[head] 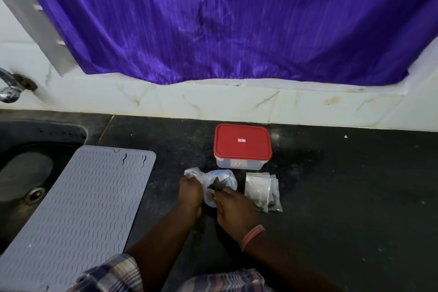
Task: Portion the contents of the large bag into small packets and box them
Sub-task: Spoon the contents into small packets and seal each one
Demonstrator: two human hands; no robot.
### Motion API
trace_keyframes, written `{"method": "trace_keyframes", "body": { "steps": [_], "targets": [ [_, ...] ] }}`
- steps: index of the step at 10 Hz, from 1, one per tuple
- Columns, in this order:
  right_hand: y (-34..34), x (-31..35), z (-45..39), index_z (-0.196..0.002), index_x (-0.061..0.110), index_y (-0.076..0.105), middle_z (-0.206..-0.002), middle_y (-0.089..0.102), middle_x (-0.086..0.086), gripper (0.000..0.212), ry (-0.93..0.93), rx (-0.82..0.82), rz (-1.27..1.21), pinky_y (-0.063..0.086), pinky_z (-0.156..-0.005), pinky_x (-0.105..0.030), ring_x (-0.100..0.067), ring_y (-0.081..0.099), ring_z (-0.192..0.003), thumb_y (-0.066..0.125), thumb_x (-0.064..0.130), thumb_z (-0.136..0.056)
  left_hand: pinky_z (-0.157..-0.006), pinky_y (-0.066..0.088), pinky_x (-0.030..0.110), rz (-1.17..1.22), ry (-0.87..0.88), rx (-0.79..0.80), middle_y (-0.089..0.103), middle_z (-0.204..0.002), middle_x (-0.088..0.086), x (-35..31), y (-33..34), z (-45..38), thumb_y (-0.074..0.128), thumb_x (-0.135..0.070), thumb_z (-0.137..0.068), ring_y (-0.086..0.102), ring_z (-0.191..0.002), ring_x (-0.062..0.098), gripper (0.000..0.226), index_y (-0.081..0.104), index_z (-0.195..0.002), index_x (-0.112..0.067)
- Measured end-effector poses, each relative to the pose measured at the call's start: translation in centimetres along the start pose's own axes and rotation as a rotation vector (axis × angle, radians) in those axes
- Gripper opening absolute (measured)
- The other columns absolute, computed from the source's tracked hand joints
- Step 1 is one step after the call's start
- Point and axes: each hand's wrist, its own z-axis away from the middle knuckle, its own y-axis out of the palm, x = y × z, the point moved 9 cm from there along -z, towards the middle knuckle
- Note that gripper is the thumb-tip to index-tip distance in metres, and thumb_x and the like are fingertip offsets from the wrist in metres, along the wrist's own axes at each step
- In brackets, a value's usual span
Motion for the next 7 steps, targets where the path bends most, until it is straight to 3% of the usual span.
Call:
{"method": "trace_keyframes", "body": {
  "steps": [1, 2, 3, 4, 5, 6, 7],
  "targets": [
    [0.4, -0.3, 0.2, -0.093, 0.022, 0.068, -0.092, 0.067, 0.0, 0.015, 0.022, 0.034, -0.046, 0.047, -0.066, -0.03, -0.019, 0.065, -0.08, 0.054, 0.018, -0.088, -0.102, 0.048, 0.052, 0.005, 0.049, -0.047, 0.056, -0.134, 0.03, -2.2, -1.1, 1.8, 0.035, -0.025, -0.103, 0.055, -0.124, 0.047, 0.045, 0.051, -0.133, 0.005],
    [0.2, -0.8, 0.7, -0.094, 0.023, 0.068, -0.084, 0.064, 0.002, 0.021, 0.027, -0.049, -0.1, 0.046, -0.061, -0.029, -0.016, 0.062, -0.072, 0.048, 0.021, -0.091, -0.097, 0.048, 0.049, -0.069, 0.018, -0.104, 0.054, -0.135, 0.031, -2.7, -2.1, 2.9, 0.033, -0.018, -0.107, 0.054, -0.125, 0.047, 0.042, 0.049, -0.134, 0.009],
    [-0.4, -1.6, 0.9, -0.091, 0.022, 0.069, -0.083, 0.062, 0.003, 0.017, 0.078, -0.123, -0.132, 0.048, -0.06, -0.03, -0.014, 0.06, -0.072, 0.052, 0.021, -0.091, -0.082, 0.047, 0.037, -0.14, 0.017, -0.139, 0.055, -0.137, 0.028, -2.7, -2.6, 2.9, 0.032, -0.02, -0.108, 0.054, -0.125, 0.043, 0.041, 0.049, -0.135, 0.007],
    [-1.7, -3.3, 0.6, -0.091, 0.022, 0.069, -0.086, 0.063, 0.004, 0.019, 0.17, -0.192, -0.142, 0.05, -0.065, -0.031, -0.014, 0.061, -0.077, 0.051, 0.027, -0.092, -0.089, 0.045, 0.033, -0.189, 0.02, -0.172, 0.059, -0.13, 0.015, -2.9, -3.0, 3.0, 0.038, -0.02, -0.108, 0.059, -0.116, 0.03, 0.031, 0.051, -0.13, -0.002],
    [-1.7, -4.2, -0.2, -0.104, 0.023, 0.071, -0.094, 0.067, 0.002, 0.032, 0.179, -0.143, -0.15, 0.051, -0.073, -0.028, -0.016, 0.063, -0.086, 0.042, 0.03, -0.092, -0.094, 0.049, 0.04, -0.165, 0.153, -0.133, 0.062, -0.12, 0.011, -4.1, -2.5, 3.3, 0.04, -0.026, -0.107, 0.06, -0.106, 0.024, 0.03, 0.055, -0.121, -0.004],
    [-1.2, -2.9, -0.4, -0.102, 0.027, 0.072, -0.09, 0.065, 0.004, 0.03, 0.085, -0.051, -0.128, 0.04, -0.069, -0.019, -0.014, 0.061, -0.082, 0.045, 0.025, -0.089, -0.087, 0.046, 0.035, -0.215, 0.2, -0.081, 0.062, -0.112, 0.01, -4.4, -1.9, 3.3, 0.038, -0.025, -0.108, 0.059, -0.101, 0.023, 0.026, 0.056, -0.116, -0.007],
    [-1.1, -2.7, -0.2, -0.102, 0.027, 0.073, -0.091, 0.063, 0.004, 0.029, 0.059, -0.05, -0.117, 0.046, -0.07, -0.022, -0.013, 0.06, -0.083, 0.048, 0.023, -0.087, -0.081, 0.04, 0.031, -0.232, 0.237, -0.091, 0.06, -0.104, 0.007, -5.0, -2.4, 3.3, 0.038, -0.027, -0.109, 0.057, -0.095, 0.02, 0.026, 0.055, -0.114, -0.008]
  ]
}}
